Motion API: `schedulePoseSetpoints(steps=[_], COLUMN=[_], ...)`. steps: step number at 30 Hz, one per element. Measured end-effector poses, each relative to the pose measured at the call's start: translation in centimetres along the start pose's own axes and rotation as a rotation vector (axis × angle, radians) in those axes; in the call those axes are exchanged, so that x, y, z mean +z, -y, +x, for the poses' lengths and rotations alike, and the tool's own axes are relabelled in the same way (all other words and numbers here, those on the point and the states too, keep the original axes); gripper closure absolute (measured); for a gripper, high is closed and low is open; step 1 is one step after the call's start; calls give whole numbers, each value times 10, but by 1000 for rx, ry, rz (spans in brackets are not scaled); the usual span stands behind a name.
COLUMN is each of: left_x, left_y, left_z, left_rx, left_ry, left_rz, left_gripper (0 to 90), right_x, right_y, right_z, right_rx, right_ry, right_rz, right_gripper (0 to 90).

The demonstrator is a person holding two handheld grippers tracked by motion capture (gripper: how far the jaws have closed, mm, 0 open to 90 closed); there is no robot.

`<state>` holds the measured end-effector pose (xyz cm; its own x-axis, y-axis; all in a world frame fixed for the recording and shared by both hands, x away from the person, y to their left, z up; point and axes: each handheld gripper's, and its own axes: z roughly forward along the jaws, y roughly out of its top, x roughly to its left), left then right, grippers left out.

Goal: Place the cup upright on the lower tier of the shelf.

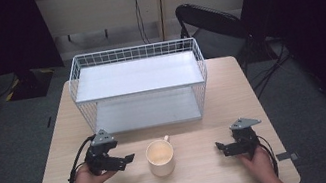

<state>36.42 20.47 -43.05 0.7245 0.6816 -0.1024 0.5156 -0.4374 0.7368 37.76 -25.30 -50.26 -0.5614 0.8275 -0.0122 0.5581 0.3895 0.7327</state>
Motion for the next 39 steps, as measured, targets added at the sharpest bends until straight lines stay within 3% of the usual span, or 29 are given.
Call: schedulePoseSetpoints(steps=[16,33,39], left_x=[-3,3,11], left_y=[-29,-41,-46], left_z=[-23,-28,-33], left_rx=[19,9,14], left_ry=[11,5,38], left_rz=[-32,-42,-29], left_gripper=[164,173,176], right_x=[0,0,0], right_y=[0,0,0], right_z=[0,0,0], right_rx=[0,1,1], right_ry=[2,1,1], right_rz=[0,0,0], right_gripper=[107,107,107])
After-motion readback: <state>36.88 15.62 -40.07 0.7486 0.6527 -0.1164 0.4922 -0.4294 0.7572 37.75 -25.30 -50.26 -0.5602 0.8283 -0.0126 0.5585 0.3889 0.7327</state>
